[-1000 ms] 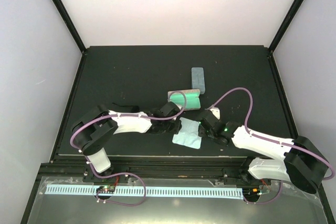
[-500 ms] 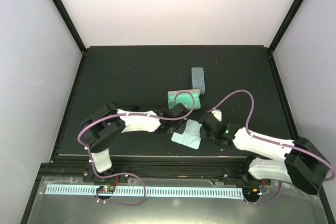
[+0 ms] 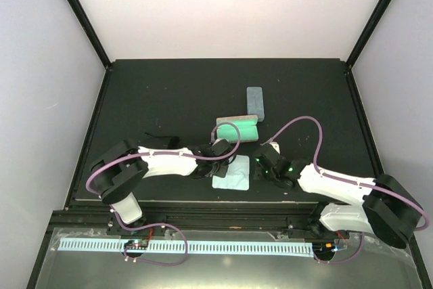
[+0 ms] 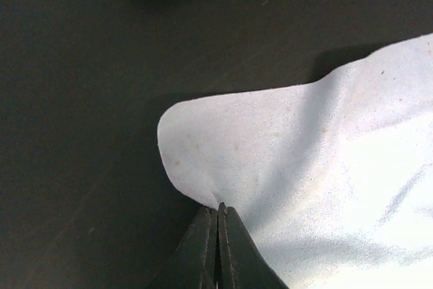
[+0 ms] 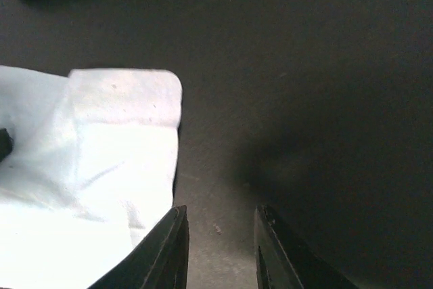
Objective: Organize the sunglasses
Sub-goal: Adjust the glasses cleaning cloth at the center of the board.
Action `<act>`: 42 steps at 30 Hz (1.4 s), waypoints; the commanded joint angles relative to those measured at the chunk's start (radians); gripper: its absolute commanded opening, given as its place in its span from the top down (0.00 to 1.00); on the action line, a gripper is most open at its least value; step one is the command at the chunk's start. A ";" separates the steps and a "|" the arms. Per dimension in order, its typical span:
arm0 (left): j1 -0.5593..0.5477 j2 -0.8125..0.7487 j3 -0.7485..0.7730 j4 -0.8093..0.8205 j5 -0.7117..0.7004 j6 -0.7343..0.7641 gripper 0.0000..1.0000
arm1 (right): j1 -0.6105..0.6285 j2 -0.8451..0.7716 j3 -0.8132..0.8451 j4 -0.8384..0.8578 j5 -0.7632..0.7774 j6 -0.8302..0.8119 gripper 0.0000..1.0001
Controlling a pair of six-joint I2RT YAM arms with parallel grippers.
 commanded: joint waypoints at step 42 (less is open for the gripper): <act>0.153 -0.188 -0.135 0.102 0.197 0.042 0.70 | 0.327 0.158 0.104 -0.254 0.014 0.063 0.98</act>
